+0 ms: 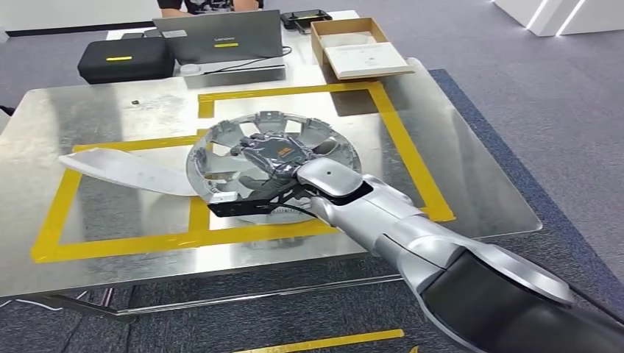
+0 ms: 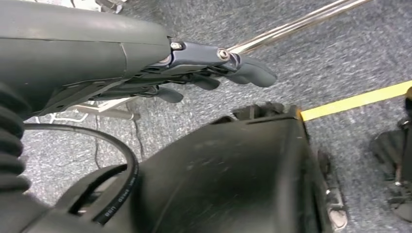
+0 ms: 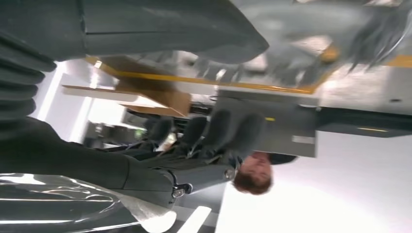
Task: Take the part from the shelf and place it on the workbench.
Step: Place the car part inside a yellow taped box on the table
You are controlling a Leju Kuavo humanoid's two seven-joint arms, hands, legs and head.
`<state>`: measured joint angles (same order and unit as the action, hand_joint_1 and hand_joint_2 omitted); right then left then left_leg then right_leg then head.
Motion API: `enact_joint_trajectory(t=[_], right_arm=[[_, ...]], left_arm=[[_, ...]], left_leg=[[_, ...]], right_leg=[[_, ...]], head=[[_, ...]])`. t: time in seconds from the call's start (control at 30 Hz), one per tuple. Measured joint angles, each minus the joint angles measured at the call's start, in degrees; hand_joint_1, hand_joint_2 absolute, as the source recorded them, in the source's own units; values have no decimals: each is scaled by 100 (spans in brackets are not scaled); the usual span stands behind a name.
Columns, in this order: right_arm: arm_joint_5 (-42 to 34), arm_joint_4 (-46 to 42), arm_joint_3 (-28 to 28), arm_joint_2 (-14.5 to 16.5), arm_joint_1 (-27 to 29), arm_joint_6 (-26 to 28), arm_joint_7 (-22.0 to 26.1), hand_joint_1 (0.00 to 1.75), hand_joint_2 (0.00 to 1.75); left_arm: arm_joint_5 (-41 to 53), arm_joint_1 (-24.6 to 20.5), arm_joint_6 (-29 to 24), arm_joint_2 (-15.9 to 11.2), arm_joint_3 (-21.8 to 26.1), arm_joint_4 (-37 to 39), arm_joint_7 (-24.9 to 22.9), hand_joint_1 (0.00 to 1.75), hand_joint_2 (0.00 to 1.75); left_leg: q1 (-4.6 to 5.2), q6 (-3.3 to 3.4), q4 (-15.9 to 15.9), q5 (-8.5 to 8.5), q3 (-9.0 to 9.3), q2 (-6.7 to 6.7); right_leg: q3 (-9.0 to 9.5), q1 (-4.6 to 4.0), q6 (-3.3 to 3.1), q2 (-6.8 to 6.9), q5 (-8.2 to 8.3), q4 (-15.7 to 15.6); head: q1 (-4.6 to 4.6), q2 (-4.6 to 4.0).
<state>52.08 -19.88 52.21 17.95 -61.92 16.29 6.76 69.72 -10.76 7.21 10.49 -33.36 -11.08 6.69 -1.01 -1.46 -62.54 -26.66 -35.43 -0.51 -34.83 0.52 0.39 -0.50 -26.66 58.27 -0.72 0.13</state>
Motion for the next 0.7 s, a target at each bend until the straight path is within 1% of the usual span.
enact_joint_trajectory(t=[0.03,0.1,0.13,0.17,0.2,0.23,0.3,0.33,0.37,0.4,0.43,0.47,0.5,0.53,0.57,0.63,0.67,0.7], right_arm=[[-10,22,-39,-5,-10,-33,-7,0,0],[-16,58,-92,-13,-6,-69,-7,0,0],[-18,72,-109,-16,0,-75,-1,0,0],[-22,84,-128,-17,4,-80,1,0,0],[-28,95,-150,-19,1,-84,0,0,0],[-33,105,-172,-23,-2,-96,-3,0,0],[-36,137,-204,-34,7,-135,-14,0,0],[-32,157,-214,-42,19,-154,-11,0,0],[-26,174,-220,-47,28,-161,-2,0,0],[-21,186,-228,-51,33,-161,12,0,0],[-17,192,-239,-52,31,-157,31,0,0],[-15,193,-249,-53,24,-150,49,0,0],[-26,193,-260,-51,16,-138,74,0,0],[-59,193,-275,-49,14,-107,121,0,0],[-121,191,-304,-47,24,-51,192,0,0],[-352,166,-435,-44,80,134,441,0,0],[-504,129,-536,-44,115,245,612,0,0],[-668,73,-654,-41,152,356,804,0,0]], left_arm=[[8,17,0,-2,-9,0,-9,0,0],[24,51,0,-4,-29,0,-15,0,0],[29,71,-1,4,-38,0,-17,0,0],[33,88,-2,11,-45,0,-18,0,0],[37,101,-4,19,-54,0,-18,0,0],[40,107,-7,26,-62,0,-18,0,0],[48,121,-12,25,-74,0,-18,0,0],[50,133,-13,25,-77,0,-18,0,0],[52,143,-13,24,-77,0,-18,0,0],[55,149,-13,24,-78,0,-18,0,0],[60,152,-13,26,-78,0,-18,0,0],[63,151,-14,27,-78,0,-18,0,0],[67,149,-15,28,-78,0,-18,0,0],[67,150,-18,29,-78,0,-18,0,0],[62,152,-25,29,-78,0,-19,0,0],[37,159,-51,27,-75,0,-22,0,0],[17,163,-72,26,-72,0,-34,0,0],[0,165,-95,24,-68,0,-61,0,0]], left_leg=[[10,27,194,12,75,-2],[30,85,308,-46,94,-8],[22,124,337,-53,98,-6],[14,155,351,-39,103,-1],[6,193,370,-26,112,5],[-1,224,384,-14,120,13],[6,258,383,-9,118,20],[9,262,382,-8,120,22],[10,265,381,-8,121,22],[11,264,379,-9,124,21],[11,260,378,-12,130,20],[13,250,377,-18,134,18],[26,232,365,-29,129,16],[38,207,360,-33,121,15],[47,182,358,-33,111,14],[46,126,367,-31,108,17],[41,97,340,-62,103,20],[37,66,231,-144,64,22]], right_leg=[[-26,-9,27,-2,6,10],[-76,-16,86,0,32,14],[-105,-11,116,2,28,15],[-136,-5,142,5,-10,52],[-204,-2,163,6,-99,180],[-330,2,178,8,-239,435],[-677,3,197,11,-538,1176],[-828,4,202,11,-608,1471],[-899,4,204,12,-581,1582],[-867,4,199,13,-459,1480],[-733,5,188,16,-265,1176],[-555,4,174,21,-90,790],[-363,0,159,25,27,424],[-226,-4,144,25,84,172],[-160,-11,128,20,77,58],[-131,-13,81,8,73,29],[-123,-6,54,7,79,18],[-111,5,21,10,84,7]], head=[[2,0],[7,0],[8,0],[13,0],[20,0],[27,0],[37,0],[36,0],[38,0],[37,0],[37,0],[37,0],[37,0],[33,0],[30,0],[26,0],[23,0],[10,0]])
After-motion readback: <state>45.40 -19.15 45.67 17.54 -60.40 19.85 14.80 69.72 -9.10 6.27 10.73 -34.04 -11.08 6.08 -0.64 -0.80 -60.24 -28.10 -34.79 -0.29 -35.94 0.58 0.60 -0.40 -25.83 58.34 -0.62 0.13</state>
